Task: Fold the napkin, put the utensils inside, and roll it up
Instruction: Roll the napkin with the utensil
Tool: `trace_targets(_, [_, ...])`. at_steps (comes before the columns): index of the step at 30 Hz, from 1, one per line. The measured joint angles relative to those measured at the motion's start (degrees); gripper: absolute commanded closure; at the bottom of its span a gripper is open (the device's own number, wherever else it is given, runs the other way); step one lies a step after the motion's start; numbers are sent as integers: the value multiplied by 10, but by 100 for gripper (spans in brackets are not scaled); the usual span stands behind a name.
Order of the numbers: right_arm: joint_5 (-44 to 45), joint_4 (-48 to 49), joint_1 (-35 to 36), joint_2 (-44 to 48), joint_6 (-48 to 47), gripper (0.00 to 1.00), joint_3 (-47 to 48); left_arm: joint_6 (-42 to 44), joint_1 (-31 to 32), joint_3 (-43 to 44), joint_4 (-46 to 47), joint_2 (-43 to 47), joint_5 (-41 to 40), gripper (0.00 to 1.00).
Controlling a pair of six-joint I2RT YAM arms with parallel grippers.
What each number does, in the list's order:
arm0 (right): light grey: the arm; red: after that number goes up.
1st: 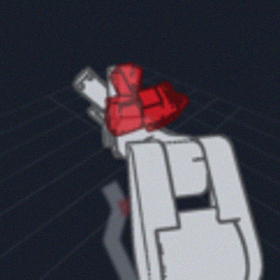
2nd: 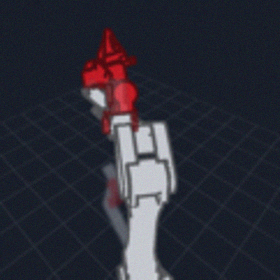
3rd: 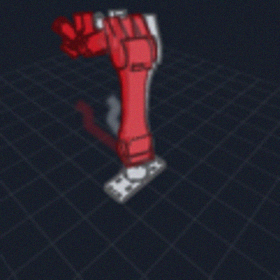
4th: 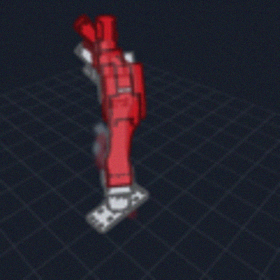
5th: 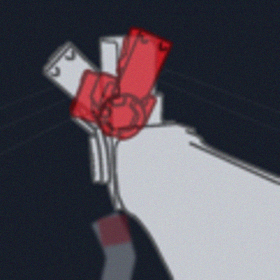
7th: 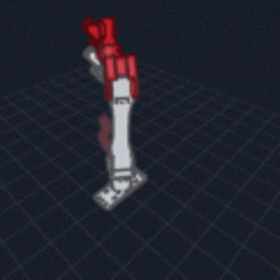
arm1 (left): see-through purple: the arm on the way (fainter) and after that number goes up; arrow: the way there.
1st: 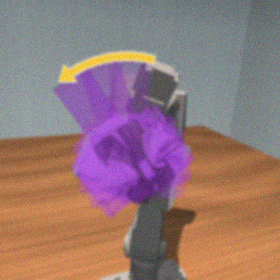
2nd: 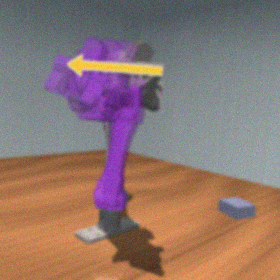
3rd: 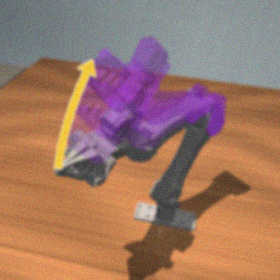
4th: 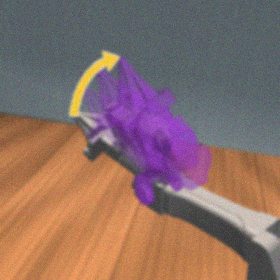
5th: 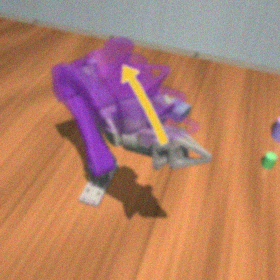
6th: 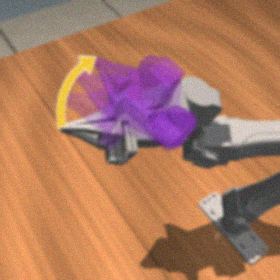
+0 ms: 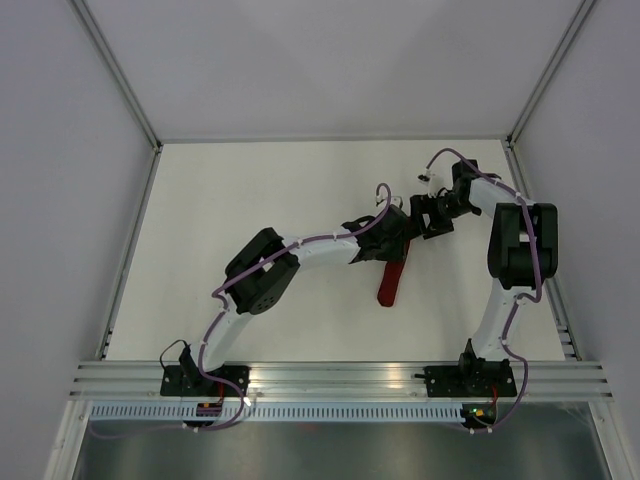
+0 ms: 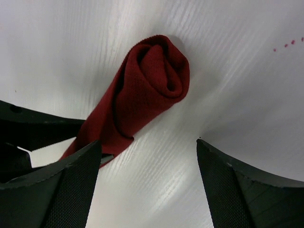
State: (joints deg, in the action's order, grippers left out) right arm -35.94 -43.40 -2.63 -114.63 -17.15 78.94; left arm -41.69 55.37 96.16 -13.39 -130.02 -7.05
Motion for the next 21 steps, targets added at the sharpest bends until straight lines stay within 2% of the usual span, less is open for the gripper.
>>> trace_targets(7, [0, 27, 15, -8, 37, 16, 7, -27, 1, 8, 1, -7, -4, 54])
trace_targets(9, [-1, 31, 17, -9, 42, 19, 7, -31, 1, 8, 2, -7, -4, 54])
trace_targets(16, [0, 40, 37, -23, 61, 48, 11, -42, 1, 10, 3, -8, -5, 50])
trace_targets(21, [3, 41, 51, -30, 69, 53, 22, -43, 3, 7, 9, -6, -7, 45])
